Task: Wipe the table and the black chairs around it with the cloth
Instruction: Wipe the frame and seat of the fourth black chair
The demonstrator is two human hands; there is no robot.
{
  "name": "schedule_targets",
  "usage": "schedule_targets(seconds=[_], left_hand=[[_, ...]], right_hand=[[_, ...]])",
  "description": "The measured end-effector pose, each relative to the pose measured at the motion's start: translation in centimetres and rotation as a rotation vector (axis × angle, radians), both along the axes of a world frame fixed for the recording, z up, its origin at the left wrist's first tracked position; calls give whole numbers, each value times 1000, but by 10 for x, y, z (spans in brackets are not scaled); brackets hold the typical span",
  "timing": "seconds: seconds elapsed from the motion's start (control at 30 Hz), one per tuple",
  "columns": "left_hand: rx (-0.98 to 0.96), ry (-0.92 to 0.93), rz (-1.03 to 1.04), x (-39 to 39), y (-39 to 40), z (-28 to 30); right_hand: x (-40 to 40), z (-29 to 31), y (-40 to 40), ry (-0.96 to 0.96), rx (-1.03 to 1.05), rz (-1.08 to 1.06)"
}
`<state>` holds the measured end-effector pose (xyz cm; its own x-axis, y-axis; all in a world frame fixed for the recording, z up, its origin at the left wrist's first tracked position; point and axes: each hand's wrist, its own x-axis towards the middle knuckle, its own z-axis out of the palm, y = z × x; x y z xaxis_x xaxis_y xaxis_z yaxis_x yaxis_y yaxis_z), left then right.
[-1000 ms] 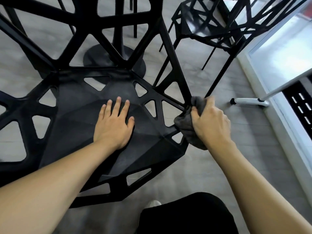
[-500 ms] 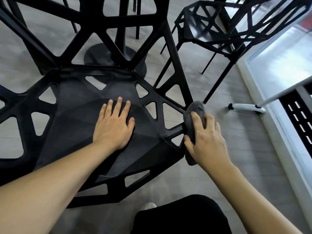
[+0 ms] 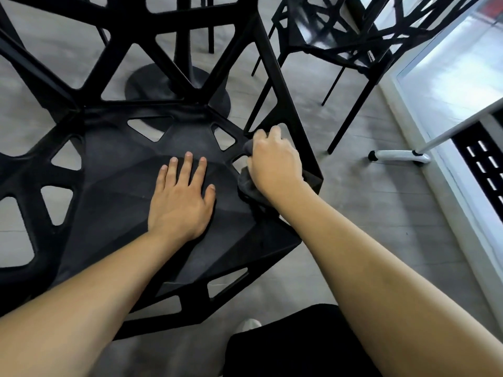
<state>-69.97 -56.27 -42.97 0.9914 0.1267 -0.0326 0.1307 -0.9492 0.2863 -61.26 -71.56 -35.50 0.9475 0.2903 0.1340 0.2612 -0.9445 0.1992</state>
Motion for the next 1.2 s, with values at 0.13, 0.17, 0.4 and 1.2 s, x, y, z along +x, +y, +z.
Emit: schedule_targets(seconds=[0.13, 0.17, 0.4, 1.2], left_hand=[[-27, -9, 20, 2, -1, 0], [-31, 3, 22, 2, 0, 0], [-34, 37, 28, 3, -3, 2], [-1, 33, -223, -115, 123, 23]], right_hand=[[-13, 11, -16, 4, -31, -1], [-21, 13, -26, -7, -44, -16], [-51, 34, -67, 40, 145, -177], [-158, -33, 24, 64, 640, 253]])
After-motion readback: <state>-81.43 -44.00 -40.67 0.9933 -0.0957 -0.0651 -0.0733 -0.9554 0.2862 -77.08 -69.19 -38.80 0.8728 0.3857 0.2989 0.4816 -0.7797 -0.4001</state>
